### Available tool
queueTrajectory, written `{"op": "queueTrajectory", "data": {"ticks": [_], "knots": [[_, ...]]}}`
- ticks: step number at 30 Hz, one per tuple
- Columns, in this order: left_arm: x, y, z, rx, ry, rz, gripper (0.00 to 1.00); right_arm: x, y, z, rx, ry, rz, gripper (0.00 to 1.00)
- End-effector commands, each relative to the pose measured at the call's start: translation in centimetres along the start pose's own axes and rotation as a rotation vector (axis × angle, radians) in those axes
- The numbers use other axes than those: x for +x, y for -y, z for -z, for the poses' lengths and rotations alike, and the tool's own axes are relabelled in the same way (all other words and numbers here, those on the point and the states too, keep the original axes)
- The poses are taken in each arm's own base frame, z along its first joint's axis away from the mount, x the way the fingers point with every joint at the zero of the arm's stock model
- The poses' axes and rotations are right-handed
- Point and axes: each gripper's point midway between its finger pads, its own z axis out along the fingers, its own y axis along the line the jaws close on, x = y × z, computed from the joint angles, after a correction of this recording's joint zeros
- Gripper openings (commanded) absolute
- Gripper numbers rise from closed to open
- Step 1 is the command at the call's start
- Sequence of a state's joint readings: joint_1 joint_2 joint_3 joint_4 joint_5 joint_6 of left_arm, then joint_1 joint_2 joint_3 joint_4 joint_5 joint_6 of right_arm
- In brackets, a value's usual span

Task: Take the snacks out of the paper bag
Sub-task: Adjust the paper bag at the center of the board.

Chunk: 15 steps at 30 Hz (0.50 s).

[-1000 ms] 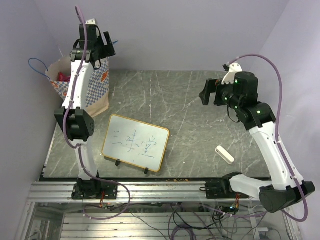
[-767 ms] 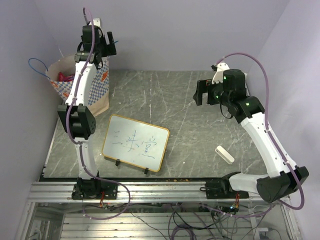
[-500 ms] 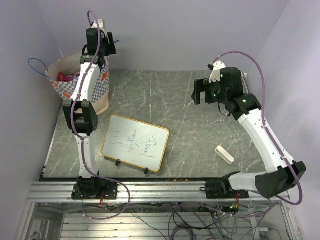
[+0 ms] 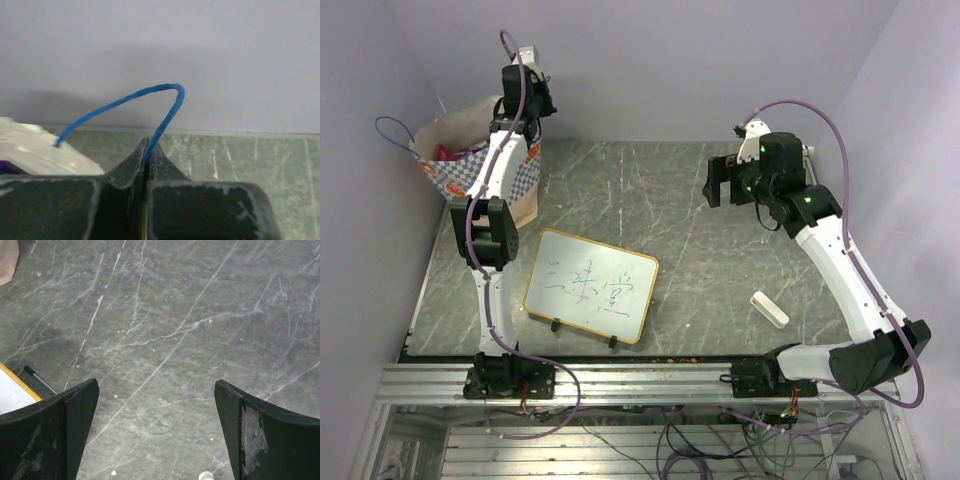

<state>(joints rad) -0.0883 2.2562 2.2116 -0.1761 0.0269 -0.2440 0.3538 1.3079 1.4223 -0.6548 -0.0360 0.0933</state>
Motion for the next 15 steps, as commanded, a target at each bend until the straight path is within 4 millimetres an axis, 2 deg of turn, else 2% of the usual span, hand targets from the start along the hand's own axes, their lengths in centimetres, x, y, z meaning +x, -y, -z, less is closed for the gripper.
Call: {"op": "queueTrajectory", "data": {"ticks": [1,11,15], "knots": [[-4.6,7.3,3.2,0.202,0.101,0.064,0.07,-1.4,-0.5,0.3,-0.023,0.044,-0.002,1.00],[-1.4,17.5,8.1,0.420,-0.032,0.097,0.07,-1.4,-1.1,1.0,-0.043,0.062,-0.020,1.00],[-0.4,21.6,10.7,0.534,-0.076,0.150,0.07,-1.4,-1.3,1.3,-0.050,0.071,-0.029,1.00]]}}
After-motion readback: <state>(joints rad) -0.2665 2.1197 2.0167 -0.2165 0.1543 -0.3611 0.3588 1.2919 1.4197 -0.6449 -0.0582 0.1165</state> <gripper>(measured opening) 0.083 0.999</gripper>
